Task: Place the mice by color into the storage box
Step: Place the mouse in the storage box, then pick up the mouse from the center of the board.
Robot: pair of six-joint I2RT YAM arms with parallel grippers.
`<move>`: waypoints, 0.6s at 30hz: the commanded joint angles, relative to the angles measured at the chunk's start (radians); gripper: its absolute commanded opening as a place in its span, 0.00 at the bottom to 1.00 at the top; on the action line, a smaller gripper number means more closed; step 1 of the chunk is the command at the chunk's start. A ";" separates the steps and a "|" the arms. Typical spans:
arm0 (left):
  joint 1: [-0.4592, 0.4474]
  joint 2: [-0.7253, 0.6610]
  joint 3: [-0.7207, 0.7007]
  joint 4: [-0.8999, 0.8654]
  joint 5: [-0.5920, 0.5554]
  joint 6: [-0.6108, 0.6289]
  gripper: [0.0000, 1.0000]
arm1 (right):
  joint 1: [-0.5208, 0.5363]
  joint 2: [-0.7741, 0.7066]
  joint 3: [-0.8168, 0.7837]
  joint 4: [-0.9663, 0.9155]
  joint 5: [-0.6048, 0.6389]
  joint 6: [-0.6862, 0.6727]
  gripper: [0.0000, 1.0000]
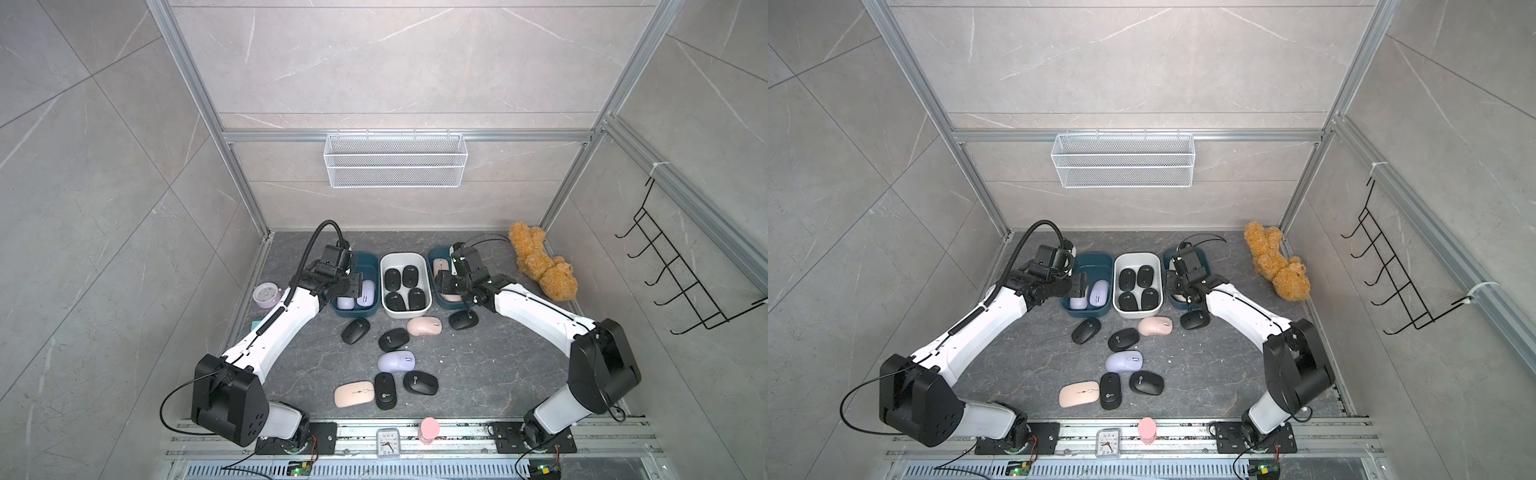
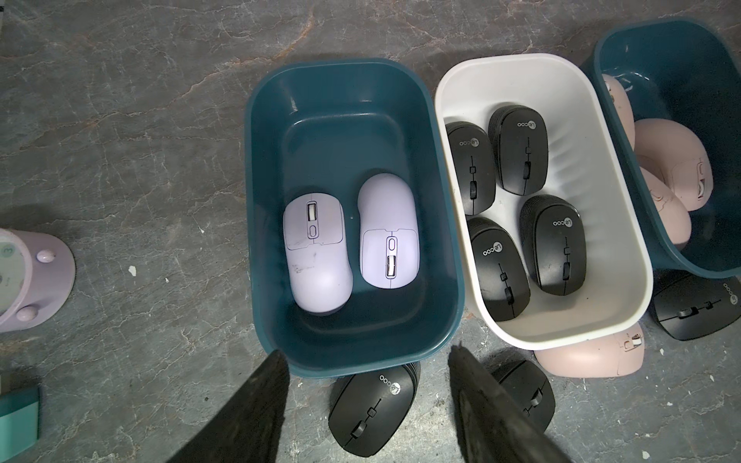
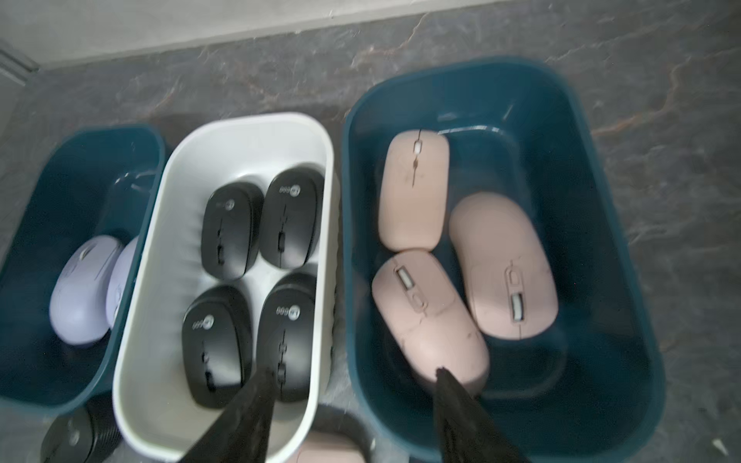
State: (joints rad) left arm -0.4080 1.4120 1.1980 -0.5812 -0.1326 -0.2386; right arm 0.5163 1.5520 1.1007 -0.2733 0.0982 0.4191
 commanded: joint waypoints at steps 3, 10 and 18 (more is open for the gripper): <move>0.004 -0.019 0.021 -0.009 -0.022 0.016 0.66 | 0.074 -0.127 -0.132 -0.021 -0.057 0.018 0.64; 0.005 -0.006 0.029 -0.027 -0.046 0.013 0.66 | 0.258 -0.198 -0.192 -0.026 -0.046 -0.057 0.64; 0.019 -0.119 0.025 -0.169 -0.107 -0.055 0.67 | 0.538 -0.085 -0.121 -0.005 -0.033 -0.160 0.64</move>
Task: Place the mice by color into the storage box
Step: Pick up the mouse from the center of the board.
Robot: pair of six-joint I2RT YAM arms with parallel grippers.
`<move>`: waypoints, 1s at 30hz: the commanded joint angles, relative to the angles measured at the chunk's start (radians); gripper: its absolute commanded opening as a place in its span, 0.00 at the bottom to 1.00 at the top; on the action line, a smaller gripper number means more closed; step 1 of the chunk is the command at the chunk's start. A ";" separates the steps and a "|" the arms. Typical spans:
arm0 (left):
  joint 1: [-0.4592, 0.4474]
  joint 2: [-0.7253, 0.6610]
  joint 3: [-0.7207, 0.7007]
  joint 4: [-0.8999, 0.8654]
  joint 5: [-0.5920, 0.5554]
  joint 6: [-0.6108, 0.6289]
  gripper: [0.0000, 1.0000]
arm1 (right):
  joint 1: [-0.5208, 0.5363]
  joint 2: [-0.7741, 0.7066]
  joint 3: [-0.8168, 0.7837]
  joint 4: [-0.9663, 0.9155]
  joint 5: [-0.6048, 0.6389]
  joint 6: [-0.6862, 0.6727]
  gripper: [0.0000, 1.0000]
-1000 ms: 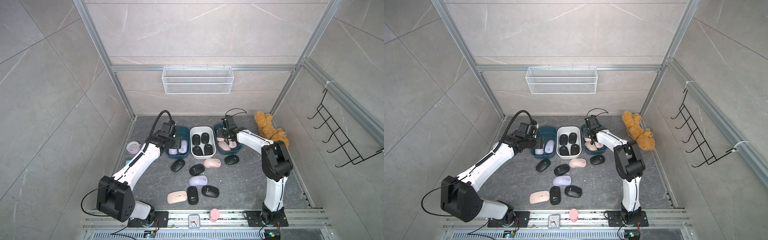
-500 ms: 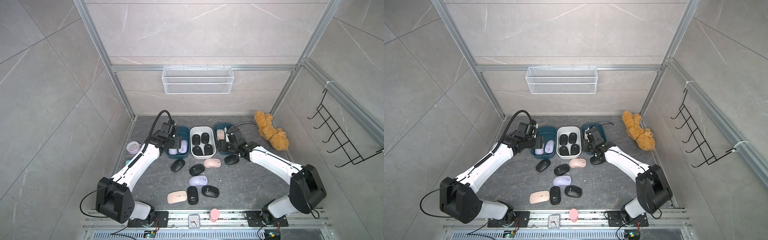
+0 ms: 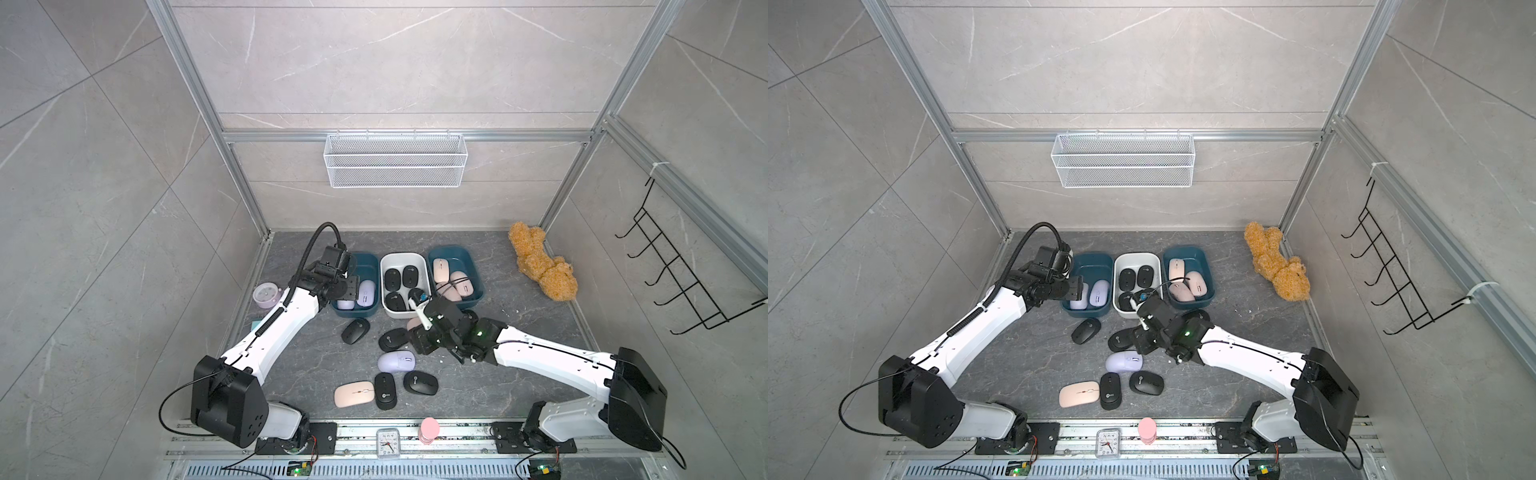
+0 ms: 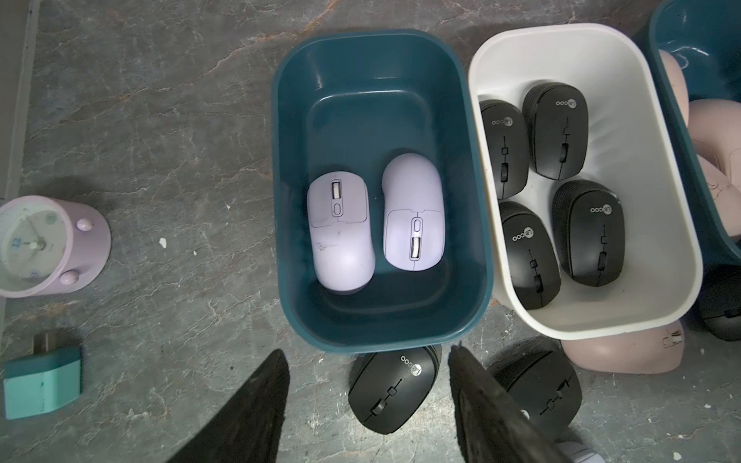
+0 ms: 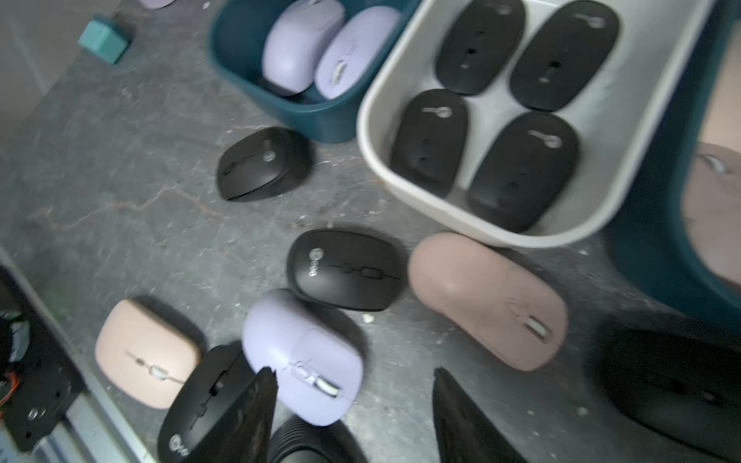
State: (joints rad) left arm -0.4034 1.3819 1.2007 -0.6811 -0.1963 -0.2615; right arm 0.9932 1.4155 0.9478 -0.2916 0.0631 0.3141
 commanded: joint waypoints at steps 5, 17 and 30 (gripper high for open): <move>0.110 -0.196 -0.054 -0.107 0.014 -0.055 0.68 | 0.226 0.179 0.062 0.129 -0.022 -0.119 0.65; 0.349 -0.288 -0.179 -0.055 0.264 -0.004 0.69 | 0.361 0.484 0.304 0.100 -0.183 -0.284 0.72; 0.404 -0.296 -0.221 -0.008 0.359 -0.009 0.69 | 0.371 0.608 0.367 0.061 -0.119 -0.346 0.72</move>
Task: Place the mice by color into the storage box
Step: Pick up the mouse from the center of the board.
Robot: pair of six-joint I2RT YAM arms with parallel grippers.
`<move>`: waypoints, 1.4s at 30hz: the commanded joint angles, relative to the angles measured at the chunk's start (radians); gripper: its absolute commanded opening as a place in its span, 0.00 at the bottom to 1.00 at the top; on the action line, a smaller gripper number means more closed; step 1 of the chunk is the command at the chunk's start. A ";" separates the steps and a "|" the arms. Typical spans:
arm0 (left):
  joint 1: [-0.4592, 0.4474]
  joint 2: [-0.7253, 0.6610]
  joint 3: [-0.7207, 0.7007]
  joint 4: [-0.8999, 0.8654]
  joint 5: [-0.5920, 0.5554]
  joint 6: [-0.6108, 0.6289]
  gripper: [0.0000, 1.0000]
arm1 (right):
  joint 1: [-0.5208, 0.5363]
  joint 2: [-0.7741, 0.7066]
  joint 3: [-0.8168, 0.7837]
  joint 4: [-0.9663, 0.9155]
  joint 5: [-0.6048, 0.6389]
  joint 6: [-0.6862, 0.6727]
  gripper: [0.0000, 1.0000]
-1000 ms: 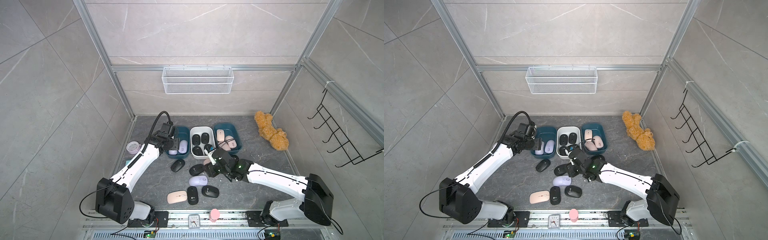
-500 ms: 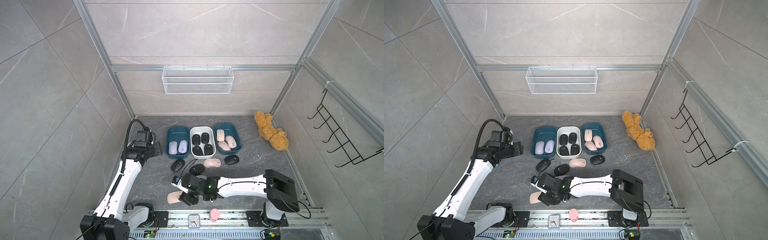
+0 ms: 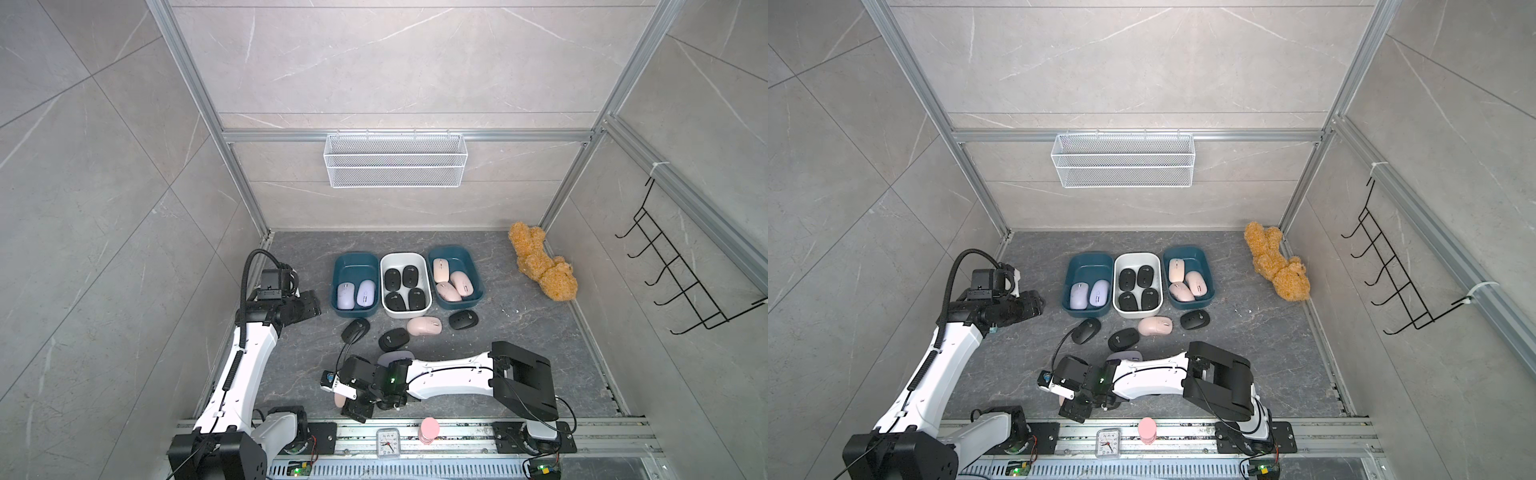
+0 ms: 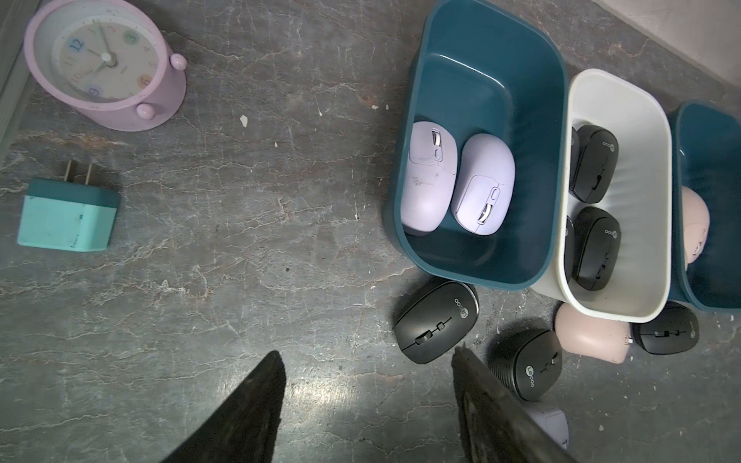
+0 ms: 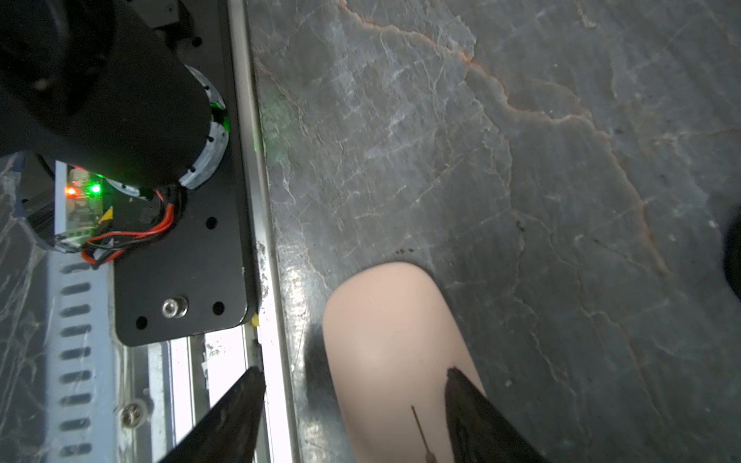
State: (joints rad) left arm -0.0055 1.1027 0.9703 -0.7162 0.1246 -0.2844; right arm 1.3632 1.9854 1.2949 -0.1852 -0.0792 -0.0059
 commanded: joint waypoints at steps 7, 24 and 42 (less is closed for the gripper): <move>0.014 -0.015 0.008 0.029 0.040 0.013 0.69 | 0.001 0.033 0.020 -0.040 0.065 -0.052 0.73; 0.019 -0.012 0.007 0.027 0.035 0.011 0.69 | -0.013 0.076 0.037 -0.065 0.114 -0.131 0.76; 0.022 -0.007 0.007 0.034 0.035 0.001 0.69 | -0.055 0.118 0.075 -0.107 0.060 -0.106 0.58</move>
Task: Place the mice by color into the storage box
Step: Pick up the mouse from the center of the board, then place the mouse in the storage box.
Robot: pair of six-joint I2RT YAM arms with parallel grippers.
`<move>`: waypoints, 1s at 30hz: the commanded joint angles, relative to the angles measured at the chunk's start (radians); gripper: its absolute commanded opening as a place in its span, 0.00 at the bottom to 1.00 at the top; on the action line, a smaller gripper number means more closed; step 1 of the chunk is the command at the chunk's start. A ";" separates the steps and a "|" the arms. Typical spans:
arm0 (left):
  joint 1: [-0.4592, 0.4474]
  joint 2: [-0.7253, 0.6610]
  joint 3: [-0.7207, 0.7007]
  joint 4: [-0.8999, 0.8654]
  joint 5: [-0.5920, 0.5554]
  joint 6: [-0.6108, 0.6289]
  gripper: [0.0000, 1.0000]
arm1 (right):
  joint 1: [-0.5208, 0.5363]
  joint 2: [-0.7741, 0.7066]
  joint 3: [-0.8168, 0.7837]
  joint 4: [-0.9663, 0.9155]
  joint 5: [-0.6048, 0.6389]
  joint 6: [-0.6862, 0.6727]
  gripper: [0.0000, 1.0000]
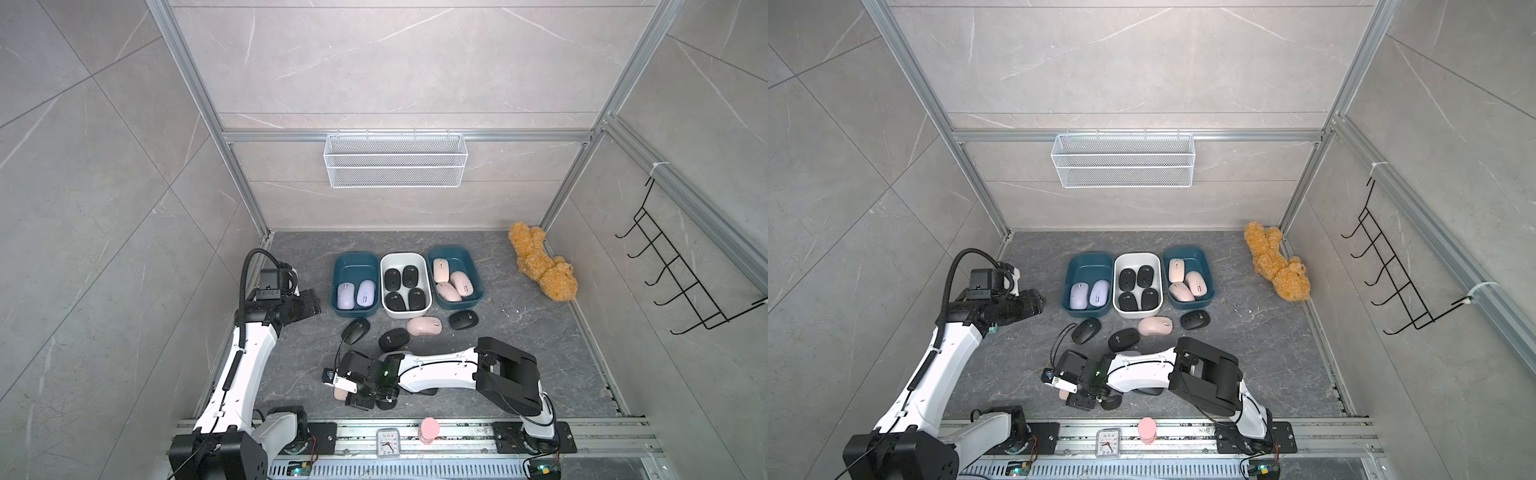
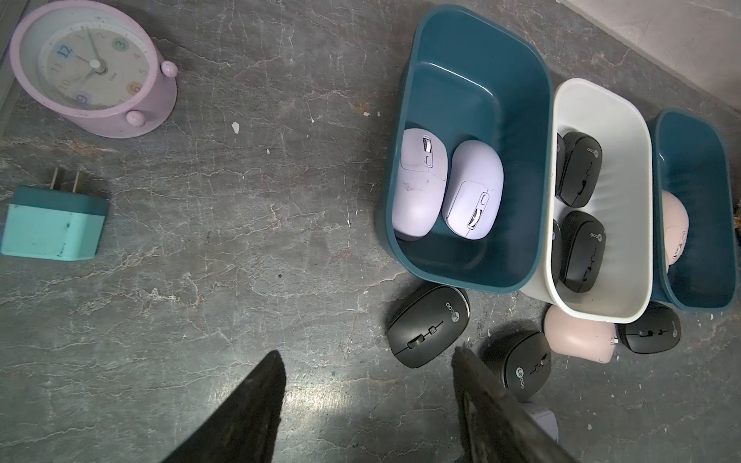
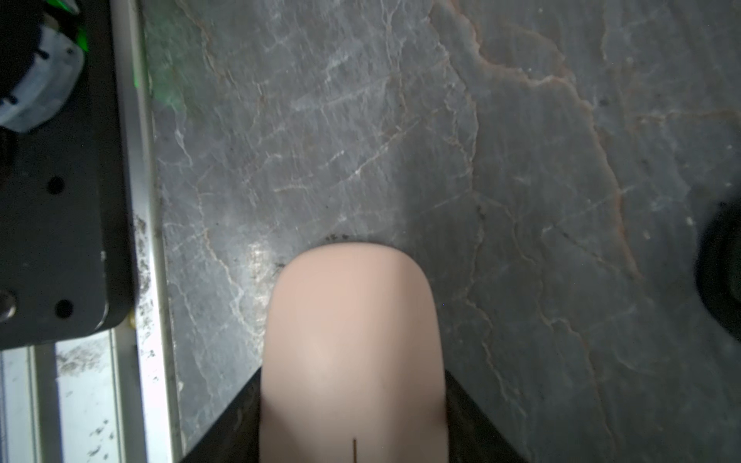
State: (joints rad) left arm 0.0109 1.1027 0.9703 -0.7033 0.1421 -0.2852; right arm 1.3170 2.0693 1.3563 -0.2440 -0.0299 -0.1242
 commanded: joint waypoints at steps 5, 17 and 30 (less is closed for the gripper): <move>0.006 -0.007 0.007 0.022 0.013 0.000 0.69 | -0.013 -0.013 -0.012 -0.001 0.016 0.055 0.54; 0.007 -0.017 -0.004 0.040 0.018 -0.012 0.69 | -0.083 -0.254 -0.077 0.074 0.016 0.190 0.54; -0.007 -0.003 0.071 0.045 0.090 -0.031 0.68 | -0.284 -0.480 -0.107 0.037 0.109 0.353 0.51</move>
State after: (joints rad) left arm 0.0105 1.1027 0.9779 -0.6796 0.1890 -0.2958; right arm 1.0615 1.6405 1.2602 -0.1722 0.0216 0.1848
